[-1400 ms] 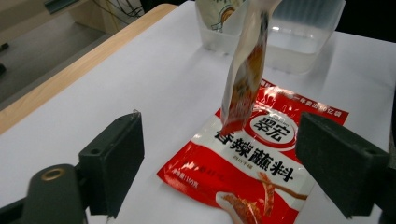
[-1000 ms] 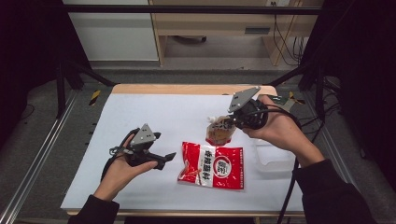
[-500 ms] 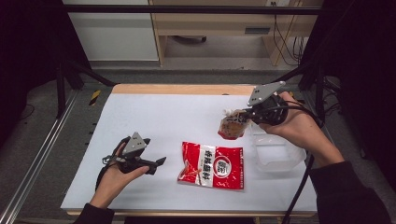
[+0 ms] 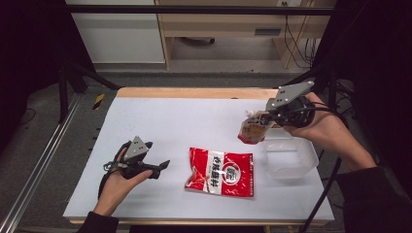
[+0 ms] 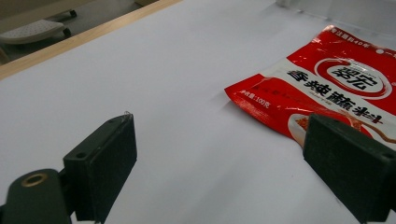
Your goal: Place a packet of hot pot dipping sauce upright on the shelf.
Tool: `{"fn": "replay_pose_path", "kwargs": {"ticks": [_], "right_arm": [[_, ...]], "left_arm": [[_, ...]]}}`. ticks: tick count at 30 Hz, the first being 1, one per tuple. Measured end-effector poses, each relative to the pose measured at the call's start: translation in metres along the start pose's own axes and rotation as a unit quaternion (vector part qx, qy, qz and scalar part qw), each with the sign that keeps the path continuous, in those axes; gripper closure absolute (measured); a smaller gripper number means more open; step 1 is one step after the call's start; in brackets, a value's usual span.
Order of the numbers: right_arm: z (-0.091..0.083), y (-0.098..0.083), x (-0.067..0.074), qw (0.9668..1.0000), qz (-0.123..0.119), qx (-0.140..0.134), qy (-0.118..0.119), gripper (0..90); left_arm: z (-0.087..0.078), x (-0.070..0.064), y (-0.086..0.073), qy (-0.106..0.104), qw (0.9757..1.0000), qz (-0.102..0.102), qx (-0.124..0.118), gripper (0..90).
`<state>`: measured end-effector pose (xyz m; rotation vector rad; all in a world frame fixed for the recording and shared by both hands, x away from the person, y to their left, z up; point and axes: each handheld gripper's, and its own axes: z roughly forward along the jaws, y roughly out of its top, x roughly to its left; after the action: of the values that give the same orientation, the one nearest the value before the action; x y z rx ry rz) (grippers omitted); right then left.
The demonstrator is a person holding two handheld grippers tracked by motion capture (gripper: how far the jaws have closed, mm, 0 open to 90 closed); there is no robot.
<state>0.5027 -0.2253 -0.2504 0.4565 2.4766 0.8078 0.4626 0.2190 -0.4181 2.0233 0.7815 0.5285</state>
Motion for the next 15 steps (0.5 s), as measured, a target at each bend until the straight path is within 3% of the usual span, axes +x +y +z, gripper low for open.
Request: {"fn": "replay_pose_path", "kwargs": {"ticks": [15], "right_arm": [[-0.013,-0.034,-0.026,0.9993,0.028,0.006,-0.024,88.3]], "left_arm": [[-0.009,0.010,-0.012,0.015,0.9997,-0.020,-0.003,9.9]]}}
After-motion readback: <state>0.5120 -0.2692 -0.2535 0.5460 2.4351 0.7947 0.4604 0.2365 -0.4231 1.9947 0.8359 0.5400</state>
